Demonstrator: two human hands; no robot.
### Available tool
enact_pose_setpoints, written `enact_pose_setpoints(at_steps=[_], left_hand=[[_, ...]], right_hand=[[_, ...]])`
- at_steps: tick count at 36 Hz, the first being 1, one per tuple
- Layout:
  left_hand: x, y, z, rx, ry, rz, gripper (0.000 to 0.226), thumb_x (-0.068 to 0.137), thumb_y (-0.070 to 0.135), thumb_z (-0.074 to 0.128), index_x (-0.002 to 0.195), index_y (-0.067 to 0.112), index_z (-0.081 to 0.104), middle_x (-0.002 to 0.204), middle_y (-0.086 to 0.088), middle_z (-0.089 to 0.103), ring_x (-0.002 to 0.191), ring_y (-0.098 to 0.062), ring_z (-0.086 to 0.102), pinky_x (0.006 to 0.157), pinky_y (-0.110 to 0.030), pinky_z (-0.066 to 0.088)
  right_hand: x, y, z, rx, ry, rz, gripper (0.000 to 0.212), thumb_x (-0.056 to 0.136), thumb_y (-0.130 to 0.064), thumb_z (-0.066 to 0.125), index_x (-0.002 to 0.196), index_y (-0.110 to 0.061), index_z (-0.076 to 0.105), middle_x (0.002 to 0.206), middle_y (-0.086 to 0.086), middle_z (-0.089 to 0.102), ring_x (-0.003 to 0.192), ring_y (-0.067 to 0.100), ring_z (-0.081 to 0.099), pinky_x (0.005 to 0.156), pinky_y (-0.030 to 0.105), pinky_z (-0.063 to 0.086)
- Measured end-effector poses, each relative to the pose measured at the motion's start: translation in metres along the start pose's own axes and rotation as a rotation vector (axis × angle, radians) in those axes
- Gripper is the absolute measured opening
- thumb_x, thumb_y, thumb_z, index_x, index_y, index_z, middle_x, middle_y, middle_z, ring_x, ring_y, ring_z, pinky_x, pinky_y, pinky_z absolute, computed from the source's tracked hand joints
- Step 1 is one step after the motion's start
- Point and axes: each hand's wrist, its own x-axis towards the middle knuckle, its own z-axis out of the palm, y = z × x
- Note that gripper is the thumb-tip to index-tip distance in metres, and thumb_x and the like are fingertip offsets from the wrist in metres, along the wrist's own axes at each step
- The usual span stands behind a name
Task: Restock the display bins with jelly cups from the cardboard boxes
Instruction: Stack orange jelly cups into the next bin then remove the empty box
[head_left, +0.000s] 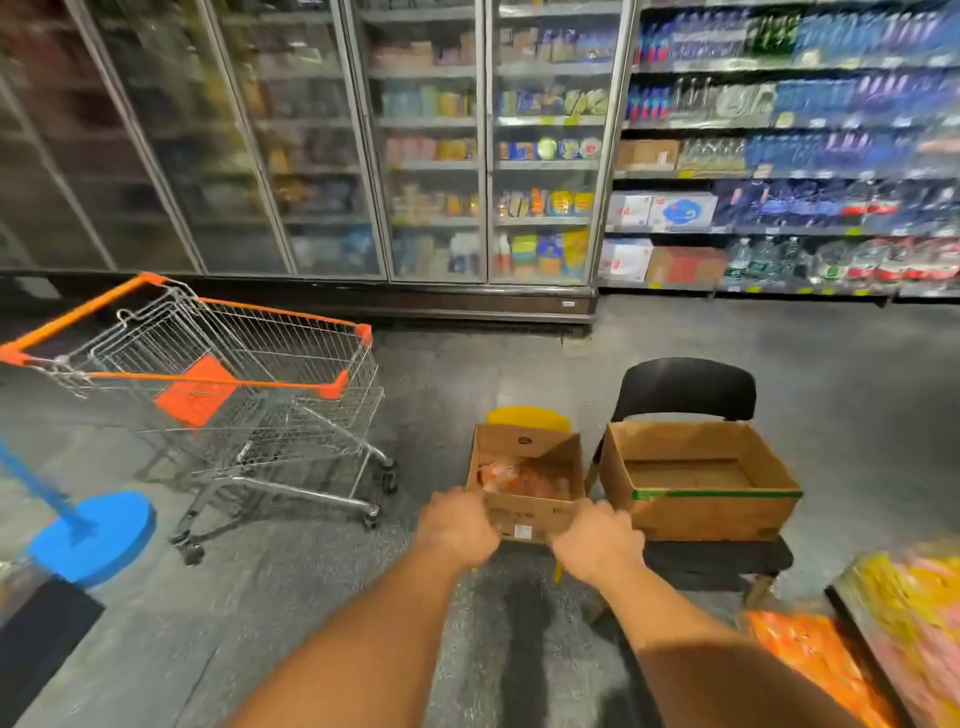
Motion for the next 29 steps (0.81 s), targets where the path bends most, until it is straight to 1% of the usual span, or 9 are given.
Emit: enact_pose_setpoints(at_steps=[3, 5, 10, 13, 15, 18, 22, 26, 29], left_hand=[[0.058, -0.005, -0.004, -0.026, -0.039, -0.023, 0.040, 0.094, 0.042, 0.056, 0.128, 0.023, 0.061, 0.127, -0.009, 0.062, 0.118, -0.031, 0.057, 0.099, -0.039, 0.049], [0.102, -0.009, -0.002, -0.058, -0.053, -0.043, 0.037, 0.093, 0.044, 0.057, 0.123, 0.023, 0.062, 0.125, -0.009, 0.061, 0.116, -0.031, 0.057, 0.098, -0.039, 0.049], [0.232, -0.021, 0.027, -0.113, -0.126, -0.061, 0.035, 0.091, 0.044, 0.056, 0.119, 0.023, 0.061, 0.119, -0.007, 0.061, 0.109, -0.030, 0.061, 0.086, -0.034, 0.051], [0.320, -0.032, 0.062, -0.118, -0.204, -0.052, 0.049, 0.086, 0.052, 0.043, 0.125, 0.026, 0.055, 0.126, -0.010, 0.060, 0.112, -0.034, 0.058, 0.093, -0.041, 0.051], [0.366, -0.035, 0.076, -0.101, -0.254, -0.053, 0.052, 0.087, 0.051, 0.047, 0.132, 0.026, 0.053, 0.129, -0.011, 0.059, 0.115, -0.035, 0.058, 0.098, -0.045, 0.050], [0.410, -0.023, 0.067, -0.032, -0.326, -0.017, 0.053, 0.090, 0.047, 0.052, 0.137, 0.022, 0.052, 0.127, -0.011, 0.063, 0.117, -0.034, 0.058, 0.107, -0.050, 0.044], [0.471, -0.010, 0.077, -0.041, -0.396, 0.002, 0.051, 0.095, 0.044, 0.056, 0.138, 0.018, 0.054, 0.136, -0.013, 0.059, 0.123, -0.033, 0.057, 0.099, -0.037, 0.050], [0.526, -0.003, 0.117, -0.099, -0.405, 0.029, 0.049, 0.091, 0.042, 0.065, 0.135, 0.023, 0.056, 0.133, -0.006, 0.059, 0.117, -0.025, 0.057, 0.089, -0.027, 0.045], [0.563, 0.001, 0.161, -0.089, -0.441, 0.005, 0.047, 0.090, 0.048, 0.058, 0.129, 0.021, 0.056, 0.131, -0.008, 0.057, 0.120, -0.031, 0.053, 0.100, -0.042, 0.046]], right_hand=[[0.057, -0.013, -0.001, -0.008, -0.018, 0.011, 0.054, 0.088, -0.049, 0.051, 0.134, -0.021, 0.050, 0.133, 0.007, 0.053, 0.126, 0.032, 0.047, 0.103, 0.046, 0.041], [0.097, -0.021, 0.003, -0.006, -0.046, 0.025, 0.053, 0.089, -0.048, 0.050, 0.135, -0.022, 0.047, 0.134, 0.005, 0.051, 0.127, 0.029, 0.046, 0.105, 0.045, 0.040], [0.208, -0.027, 0.025, 0.046, -0.055, 0.104, 0.058, 0.088, -0.048, 0.050, 0.140, -0.023, 0.044, 0.138, 0.003, 0.050, 0.126, 0.029, 0.045, 0.105, 0.046, 0.041], [0.272, -0.028, 0.041, 0.056, -0.073, 0.150, 0.060, 0.090, -0.050, 0.049, 0.144, -0.026, 0.042, 0.139, 0.002, 0.049, 0.127, 0.028, 0.045, 0.106, 0.045, 0.041], [0.309, -0.029, 0.049, 0.061, -0.106, 0.194, 0.062, 0.091, -0.050, 0.048, 0.148, -0.025, 0.039, 0.140, 0.001, 0.048, 0.128, 0.027, 0.045, 0.106, 0.045, 0.042], [0.360, -0.028, 0.058, 0.062, -0.155, 0.245, 0.062, 0.092, -0.050, 0.050, 0.147, -0.023, 0.040, 0.137, 0.003, 0.049, 0.127, 0.029, 0.046, 0.105, 0.044, 0.042], [0.424, -0.024, 0.065, 0.097, -0.181, 0.277, 0.059, 0.093, -0.047, 0.052, 0.145, -0.021, 0.043, 0.134, 0.006, 0.050, 0.124, 0.031, 0.047, 0.105, 0.044, 0.042], [0.488, -0.010, 0.083, 0.133, -0.235, 0.284, 0.055, 0.091, -0.044, 0.052, 0.139, -0.017, 0.046, 0.134, 0.009, 0.050, 0.123, 0.032, 0.047, 0.104, 0.045, 0.043], [0.533, 0.001, 0.110, 0.177, -0.255, 0.293, 0.062, 0.090, -0.043, 0.056, 0.143, -0.016, 0.043, 0.134, 0.010, 0.050, 0.124, 0.034, 0.047, 0.107, 0.046, 0.042]])
